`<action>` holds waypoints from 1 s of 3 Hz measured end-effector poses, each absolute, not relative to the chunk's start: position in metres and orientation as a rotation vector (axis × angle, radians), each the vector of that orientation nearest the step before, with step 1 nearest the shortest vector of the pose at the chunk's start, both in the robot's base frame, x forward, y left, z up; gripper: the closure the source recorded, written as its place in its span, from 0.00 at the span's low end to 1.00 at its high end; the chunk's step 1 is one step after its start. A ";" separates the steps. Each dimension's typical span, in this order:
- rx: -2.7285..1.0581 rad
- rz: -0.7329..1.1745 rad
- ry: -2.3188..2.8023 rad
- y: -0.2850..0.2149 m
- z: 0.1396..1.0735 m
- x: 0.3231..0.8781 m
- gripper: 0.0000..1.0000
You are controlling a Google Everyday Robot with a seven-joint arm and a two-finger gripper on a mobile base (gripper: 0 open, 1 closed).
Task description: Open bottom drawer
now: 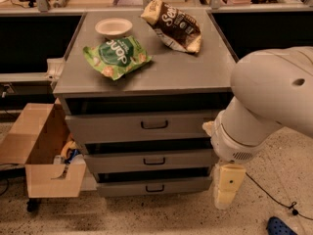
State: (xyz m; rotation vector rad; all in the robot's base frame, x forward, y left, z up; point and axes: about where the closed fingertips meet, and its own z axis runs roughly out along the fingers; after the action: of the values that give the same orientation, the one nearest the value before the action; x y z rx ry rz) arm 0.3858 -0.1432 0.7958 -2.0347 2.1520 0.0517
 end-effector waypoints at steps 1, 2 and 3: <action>-2.035 0.052 2.152 -0.143 0.796 0.386 0.00; -2.067 0.012 2.140 -0.143 0.786 0.389 0.00; -2.162 -0.008 2.071 -0.139 0.749 0.396 0.00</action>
Offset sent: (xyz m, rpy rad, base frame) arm 0.0077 0.0012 -0.0242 -0.0680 -0.0211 0.0444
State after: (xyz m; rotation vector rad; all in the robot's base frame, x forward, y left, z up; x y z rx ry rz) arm 0.3958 -0.1389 0.7491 -2.1624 2.0711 -0.0082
